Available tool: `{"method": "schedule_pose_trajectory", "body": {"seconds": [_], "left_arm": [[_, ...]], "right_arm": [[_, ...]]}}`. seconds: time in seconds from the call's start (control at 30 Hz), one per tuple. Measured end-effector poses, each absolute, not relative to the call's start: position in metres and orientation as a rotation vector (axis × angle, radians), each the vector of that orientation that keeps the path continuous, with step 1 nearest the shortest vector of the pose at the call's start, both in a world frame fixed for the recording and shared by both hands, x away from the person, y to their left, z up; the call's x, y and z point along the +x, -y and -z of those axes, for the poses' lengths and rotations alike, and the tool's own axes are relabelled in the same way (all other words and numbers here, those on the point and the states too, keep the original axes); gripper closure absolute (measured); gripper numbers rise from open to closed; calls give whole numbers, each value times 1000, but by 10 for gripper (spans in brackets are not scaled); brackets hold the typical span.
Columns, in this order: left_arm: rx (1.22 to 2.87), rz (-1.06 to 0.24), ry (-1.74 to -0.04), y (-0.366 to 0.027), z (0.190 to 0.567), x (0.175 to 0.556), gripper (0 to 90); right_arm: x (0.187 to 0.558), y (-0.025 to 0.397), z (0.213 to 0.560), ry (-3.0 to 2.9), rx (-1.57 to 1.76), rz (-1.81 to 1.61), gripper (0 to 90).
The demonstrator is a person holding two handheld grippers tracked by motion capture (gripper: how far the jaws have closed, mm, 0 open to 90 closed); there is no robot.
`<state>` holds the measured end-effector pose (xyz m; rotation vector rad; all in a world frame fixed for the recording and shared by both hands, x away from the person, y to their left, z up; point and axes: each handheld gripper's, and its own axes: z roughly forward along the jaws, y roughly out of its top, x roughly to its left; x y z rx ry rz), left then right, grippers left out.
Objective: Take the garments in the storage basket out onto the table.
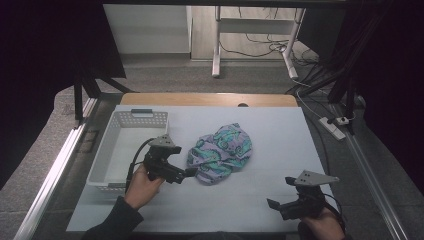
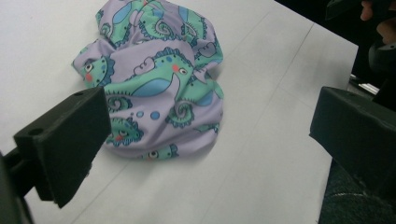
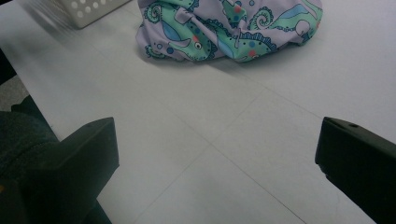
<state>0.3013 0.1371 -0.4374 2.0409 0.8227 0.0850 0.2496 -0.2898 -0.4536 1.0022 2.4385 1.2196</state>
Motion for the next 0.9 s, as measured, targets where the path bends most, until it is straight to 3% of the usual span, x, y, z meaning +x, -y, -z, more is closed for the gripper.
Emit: {"method": "schedule_pose_trajectory", "body": {"seconds": [0.9], "left_arm": [[1963, -128, -954, -198, 454, 244, 0]], "right_arm": [[249, 290, 454, -2430, 1010, -1229, 0]]}}
